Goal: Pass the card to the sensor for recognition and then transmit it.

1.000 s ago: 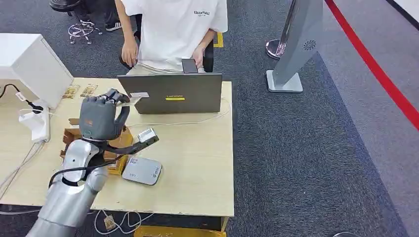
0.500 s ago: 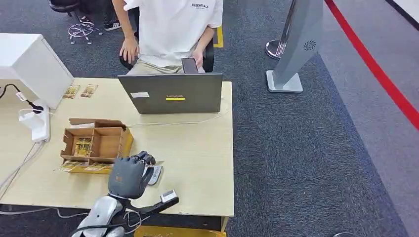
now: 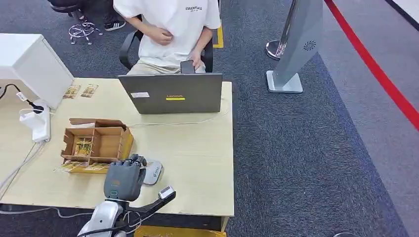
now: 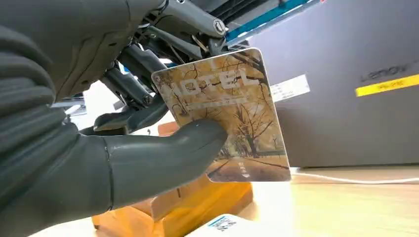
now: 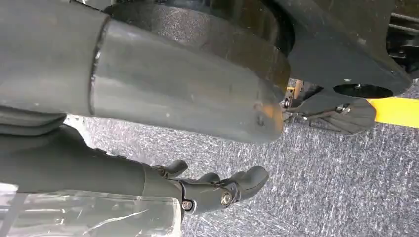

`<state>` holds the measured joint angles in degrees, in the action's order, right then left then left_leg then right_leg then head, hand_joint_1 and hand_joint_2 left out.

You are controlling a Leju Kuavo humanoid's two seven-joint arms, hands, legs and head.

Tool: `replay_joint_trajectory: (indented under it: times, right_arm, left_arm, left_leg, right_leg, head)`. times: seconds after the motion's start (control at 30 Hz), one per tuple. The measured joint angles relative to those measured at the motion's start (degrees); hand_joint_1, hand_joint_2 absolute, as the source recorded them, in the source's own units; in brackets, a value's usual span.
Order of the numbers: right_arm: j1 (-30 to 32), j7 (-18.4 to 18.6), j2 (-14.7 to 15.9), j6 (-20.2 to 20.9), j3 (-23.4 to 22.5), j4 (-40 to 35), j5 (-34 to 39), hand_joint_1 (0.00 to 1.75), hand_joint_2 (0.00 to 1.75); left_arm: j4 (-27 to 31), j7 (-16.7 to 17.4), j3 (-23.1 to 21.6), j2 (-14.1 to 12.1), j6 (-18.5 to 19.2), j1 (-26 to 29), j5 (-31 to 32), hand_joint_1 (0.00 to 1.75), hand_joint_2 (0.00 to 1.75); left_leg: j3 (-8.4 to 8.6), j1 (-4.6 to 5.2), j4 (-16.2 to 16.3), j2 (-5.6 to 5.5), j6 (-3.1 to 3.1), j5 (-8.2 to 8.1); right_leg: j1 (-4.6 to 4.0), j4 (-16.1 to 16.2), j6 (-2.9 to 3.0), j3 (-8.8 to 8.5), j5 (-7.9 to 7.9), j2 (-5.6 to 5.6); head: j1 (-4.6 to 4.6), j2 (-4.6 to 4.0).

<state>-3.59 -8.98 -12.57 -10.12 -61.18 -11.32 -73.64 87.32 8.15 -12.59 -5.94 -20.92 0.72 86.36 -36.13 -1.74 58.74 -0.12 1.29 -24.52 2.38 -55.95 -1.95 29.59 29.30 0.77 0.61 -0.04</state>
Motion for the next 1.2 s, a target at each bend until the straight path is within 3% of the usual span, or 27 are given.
replay_joint_trajectory:
  times: [0.8,1.2]
  right_arm:
    - [0.0,0.2,0.0,0.9,0.0,0.0,-0.7,0.0,0.0]
    - [0.0,0.5,0.0,0.9,0.0,0.0,-1.1,0.0,0.0]
  left_arm:
    - [-8.5,0.9,2.9,1.6,0.5,-1.4,1.4,1.75,1.75]
    - [-11.5,1.9,2.9,2.7,3.6,-2.7,3.2,1.75,1.75]
  left_leg:
    - [0.0,0.0,0.0,0.0,0.0,0.0]
    - [0.01,0.0,0.0,-0.01,0.0,0.0]
  right_leg:
    - [0.0,0.0,0.0,0.01,0.0,0.0]
    - [0.0,0.0,0.0,-0.03,0.0,-0.01]
  head:
    - [0.0,0.0]
    - [0.0,0.0]
